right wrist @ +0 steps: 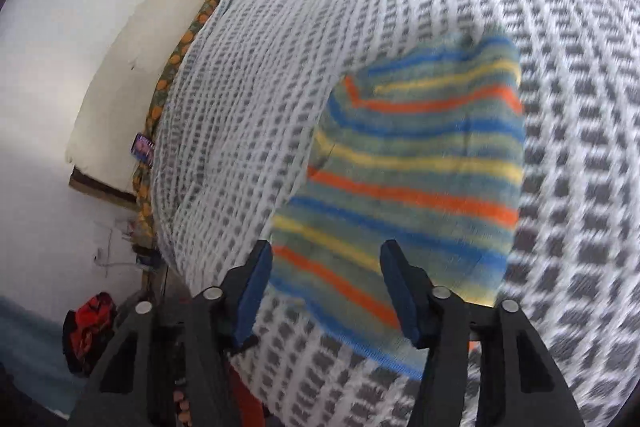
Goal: Fold small clothes
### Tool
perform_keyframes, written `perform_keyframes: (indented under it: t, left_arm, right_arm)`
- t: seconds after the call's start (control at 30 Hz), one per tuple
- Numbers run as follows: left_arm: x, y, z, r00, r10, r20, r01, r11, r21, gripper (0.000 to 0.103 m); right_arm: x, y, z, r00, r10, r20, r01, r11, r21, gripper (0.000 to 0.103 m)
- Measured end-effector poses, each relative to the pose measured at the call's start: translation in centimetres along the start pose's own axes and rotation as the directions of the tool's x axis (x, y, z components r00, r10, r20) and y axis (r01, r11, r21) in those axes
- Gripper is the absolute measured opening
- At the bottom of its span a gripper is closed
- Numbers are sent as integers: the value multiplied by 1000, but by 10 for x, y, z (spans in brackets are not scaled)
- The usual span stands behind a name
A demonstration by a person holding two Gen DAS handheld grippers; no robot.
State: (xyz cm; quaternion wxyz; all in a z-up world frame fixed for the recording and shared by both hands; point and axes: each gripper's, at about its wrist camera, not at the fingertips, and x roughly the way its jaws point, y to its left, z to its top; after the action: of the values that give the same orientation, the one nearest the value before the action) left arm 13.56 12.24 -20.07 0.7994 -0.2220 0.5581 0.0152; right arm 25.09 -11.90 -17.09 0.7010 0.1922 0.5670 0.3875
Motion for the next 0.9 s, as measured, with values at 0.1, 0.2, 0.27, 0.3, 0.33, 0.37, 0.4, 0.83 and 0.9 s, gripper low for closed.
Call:
perform_keyframes:
  t: [0.1,0.2,0.27,0.3,0.33,0.37,0.4,0.83,0.9]
  left_arm:
    - [-6,0,1,1000,-2,6,2,1000,-2,66]
    - [-18,2,-3,999,4,36,-4,1000,2,67]
    - [-18,6,-7,999,10,33,-10,1000,-14,68]
    - [-17,8,-8,1000,10,30,-9,1000,-21,68]
    - [-15,9,-9,1000,6,21,-5,1000,-29,68]
    - [-14,9,-9,1000,6,17,-5,999,-34,68]
    - [-14,8,-9,1000,6,16,-5,999,-34,68]
    - [-16,2,10,999,-45,6,45,999,-28,71]
    - [-16,-8,32,994,-108,31,109,994,-26,72]
  right_arm:
    - [44,1,-44,986,-107,-129,101,994,-48,42]
    - [48,15,-66,978,-156,-135,141,983,-115,41]
    - [28,29,-63,989,-138,-54,129,981,-144,41]
    - [18,33,-59,991,-135,-10,132,980,-149,41]
    - [7,37,-51,989,-146,35,150,977,-152,41]
    - [-5,37,-47,985,-157,75,167,974,-155,41]
    - [-8,36,-37,983,-160,92,173,973,-151,41]
    - [1,-2,-82,974,-223,22,224,974,-25,52]
    - [-15,-4,-92,972,-229,60,230,973,3,52]
